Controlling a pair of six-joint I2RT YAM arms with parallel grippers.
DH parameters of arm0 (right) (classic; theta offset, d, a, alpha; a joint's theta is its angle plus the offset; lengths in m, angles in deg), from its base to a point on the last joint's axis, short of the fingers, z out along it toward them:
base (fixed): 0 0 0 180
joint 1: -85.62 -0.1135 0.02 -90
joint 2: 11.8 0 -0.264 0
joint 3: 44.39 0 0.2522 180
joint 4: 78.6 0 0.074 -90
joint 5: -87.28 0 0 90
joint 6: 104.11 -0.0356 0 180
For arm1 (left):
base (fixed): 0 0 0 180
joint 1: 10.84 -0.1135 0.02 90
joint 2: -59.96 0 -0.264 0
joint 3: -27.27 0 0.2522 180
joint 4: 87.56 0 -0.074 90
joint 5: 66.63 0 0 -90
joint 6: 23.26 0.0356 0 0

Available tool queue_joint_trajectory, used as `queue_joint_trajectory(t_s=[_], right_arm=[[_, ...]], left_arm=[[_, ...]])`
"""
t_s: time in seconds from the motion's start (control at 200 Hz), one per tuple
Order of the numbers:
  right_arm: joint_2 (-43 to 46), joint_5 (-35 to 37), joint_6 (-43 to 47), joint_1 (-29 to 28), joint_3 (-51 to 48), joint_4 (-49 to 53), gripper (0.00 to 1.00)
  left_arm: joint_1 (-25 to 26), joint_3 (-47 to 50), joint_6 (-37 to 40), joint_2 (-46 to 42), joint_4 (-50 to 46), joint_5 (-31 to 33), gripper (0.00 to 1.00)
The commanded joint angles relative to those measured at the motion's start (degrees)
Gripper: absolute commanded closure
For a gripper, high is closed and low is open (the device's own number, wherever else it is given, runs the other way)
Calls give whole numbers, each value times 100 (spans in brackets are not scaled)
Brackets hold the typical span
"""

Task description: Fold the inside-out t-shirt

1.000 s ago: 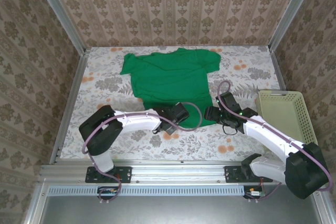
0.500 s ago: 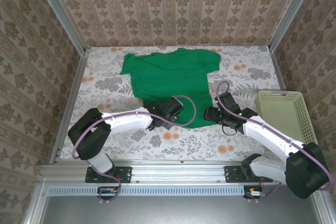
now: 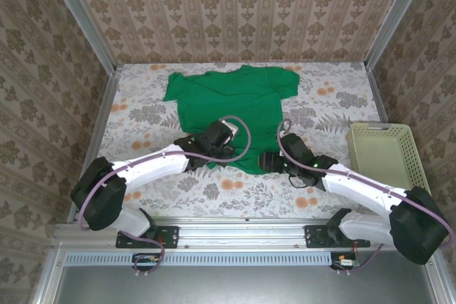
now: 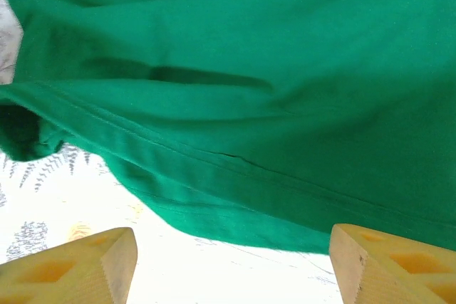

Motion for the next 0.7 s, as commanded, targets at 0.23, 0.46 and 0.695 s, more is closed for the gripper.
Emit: queue_joint_trajectory(t_s=[0.23,0.46,0.695], right_arm=[[-1323,416,937,-642,567,-871,27],[-2096,743,1185,-730,804,-1305,27],[-2523,1507,1219,-743,1011,-1441,29]], left_arm=[[-91,112,-208,-40,180,-374,100],[-139,193,-250,-135,223,-422,100],[-192,296,-268,-271,295,-525,100]])
